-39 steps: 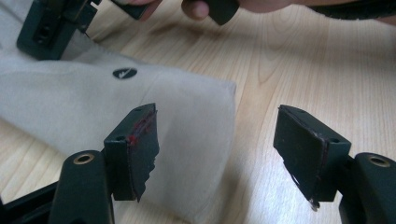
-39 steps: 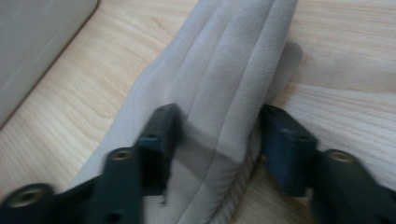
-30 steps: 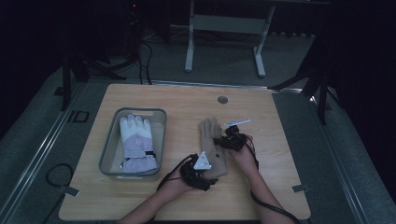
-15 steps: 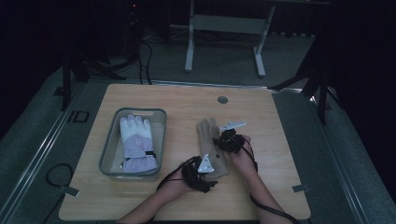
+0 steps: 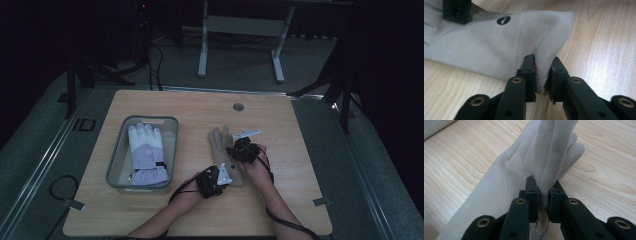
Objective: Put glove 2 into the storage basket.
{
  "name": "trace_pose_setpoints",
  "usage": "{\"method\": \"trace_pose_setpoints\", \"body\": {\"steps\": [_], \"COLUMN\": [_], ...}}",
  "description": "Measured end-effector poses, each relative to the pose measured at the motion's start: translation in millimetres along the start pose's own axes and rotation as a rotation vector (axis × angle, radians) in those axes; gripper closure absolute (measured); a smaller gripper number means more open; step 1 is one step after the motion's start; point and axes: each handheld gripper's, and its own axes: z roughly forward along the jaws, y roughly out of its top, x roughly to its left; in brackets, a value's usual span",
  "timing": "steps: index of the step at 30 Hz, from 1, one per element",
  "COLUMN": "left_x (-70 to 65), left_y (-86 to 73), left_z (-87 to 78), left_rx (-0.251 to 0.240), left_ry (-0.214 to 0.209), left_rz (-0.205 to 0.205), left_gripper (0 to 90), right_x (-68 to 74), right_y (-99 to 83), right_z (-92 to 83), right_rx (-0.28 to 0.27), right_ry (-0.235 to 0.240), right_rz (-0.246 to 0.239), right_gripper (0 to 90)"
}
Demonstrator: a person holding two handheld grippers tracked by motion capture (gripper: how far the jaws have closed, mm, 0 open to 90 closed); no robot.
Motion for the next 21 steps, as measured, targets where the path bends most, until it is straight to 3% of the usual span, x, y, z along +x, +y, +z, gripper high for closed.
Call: {"method": "trace_pose_setpoints", "body": {"steps": [8, 21], "left_x": [-1.0, 9.7], "left_y": [2.1, 11.6], "left_z": [-11.7, -48.6], "left_rx": [0.000, -0.006], "left_ry": [0.015, 0.029], "left_rz": [0.014, 0.048], "left_gripper": [80.6, 80.7], "right_x": [3.7, 16.4], "right_y": [8.7, 36.1], "right_z": [-9.5, -38.2], "right_rx": [-0.035, -0.122], "right_ry": [0.021, 0.034], "right_rz": [0.006, -0.005], "right_gripper": [81.9, 81.7]}}
